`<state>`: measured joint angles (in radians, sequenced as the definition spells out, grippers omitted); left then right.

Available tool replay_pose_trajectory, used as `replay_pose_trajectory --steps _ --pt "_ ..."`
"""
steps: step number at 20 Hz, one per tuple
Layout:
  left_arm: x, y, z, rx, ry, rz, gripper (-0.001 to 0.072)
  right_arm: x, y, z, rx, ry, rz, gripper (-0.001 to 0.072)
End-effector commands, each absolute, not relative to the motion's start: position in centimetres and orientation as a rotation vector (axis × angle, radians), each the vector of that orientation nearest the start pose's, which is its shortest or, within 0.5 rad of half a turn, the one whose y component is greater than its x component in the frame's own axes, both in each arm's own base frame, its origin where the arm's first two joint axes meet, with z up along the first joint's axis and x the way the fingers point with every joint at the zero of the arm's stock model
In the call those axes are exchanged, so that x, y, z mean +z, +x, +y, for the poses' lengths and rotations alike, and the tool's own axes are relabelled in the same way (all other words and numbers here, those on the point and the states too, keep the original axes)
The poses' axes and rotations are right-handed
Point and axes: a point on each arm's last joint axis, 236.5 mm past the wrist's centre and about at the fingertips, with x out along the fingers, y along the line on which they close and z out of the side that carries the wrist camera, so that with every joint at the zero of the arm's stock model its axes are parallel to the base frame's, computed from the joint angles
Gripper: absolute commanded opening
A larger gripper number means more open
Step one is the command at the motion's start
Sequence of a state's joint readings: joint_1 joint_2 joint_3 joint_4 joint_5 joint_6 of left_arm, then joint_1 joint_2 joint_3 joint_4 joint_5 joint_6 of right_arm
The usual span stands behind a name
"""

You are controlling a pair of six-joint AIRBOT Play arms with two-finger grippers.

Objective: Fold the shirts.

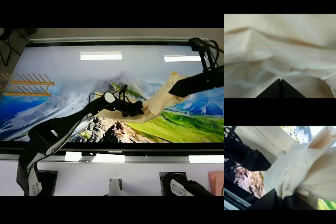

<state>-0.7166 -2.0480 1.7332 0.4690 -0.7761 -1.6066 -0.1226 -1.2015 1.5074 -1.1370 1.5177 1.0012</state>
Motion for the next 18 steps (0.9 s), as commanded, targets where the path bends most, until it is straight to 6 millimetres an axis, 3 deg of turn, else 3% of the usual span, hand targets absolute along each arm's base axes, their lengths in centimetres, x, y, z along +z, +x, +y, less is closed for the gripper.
replay_pose_trajectory --steps 1,3,5,7,10,12,14,15,16,17,18 --pt "-2.4 39.0 -49.4 -0.842 -0.646 1.281 0.0029 16.0 36.4 5.7 0.569 -0.179 1.039 0.0023" --pt "0.0 42.0 -43.8 -0.783 -0.480 1.211 0.0029 15.8 37.6 7.9 0.604 -0.204 1.003 0.0023" --pt "4.2 45.0 -36.3 -0.705 -0.327 1.121 0.0031 15.0 39.3 11.5 0.648 -0.214 0.963 0.0023" --pt "9.1 47.2 -28.7 -0.605 -0.268 1.037 0.0031 13.2 40.6 17.0 0.742 -0.192 0.945 0.0023" --pt "17.8 47.8 -19.9 -0.502 -0.320 0.880 0.0031 8.8 41.6 26.0 0.878 -0.137 0.943 0.0024" --pt "23.2 46.6 -16.5 -0.466 -0.331 0.763 0.0032 5.6 42.0 31.0 0.928 -0.068 0.947 0.0025" --pt "27.1 44.4 -15.4 -0.467 -0.322 0.687 0.0032 2.8 42.4 35.2 0.948 0.050 0.957 0.0027" --pt "28.4 43.3 -15.4 -0.475 -0.314 0.666 0.0032 2.0 42.8 37.1 0.946 0.136 0.949 0.0182" --pt "29.2 42.3 -15.5 -0.487 -0.305 0.658 0.0032 2.0 43.1 38.6 0.949 0.220 0.939 0.0564" --pt "29.8 41.4 -15.8 -0.499 -0.297 0.655 0.0032 2.5 43.3 39.3 0.969 0.258 0.915 0.0672" --pt "30.1 40.7 -16.1 -0.512 -0.284 0.655 0.0032 2.8 43.2 39.2 0.976 0.264 0.917 0.0679"
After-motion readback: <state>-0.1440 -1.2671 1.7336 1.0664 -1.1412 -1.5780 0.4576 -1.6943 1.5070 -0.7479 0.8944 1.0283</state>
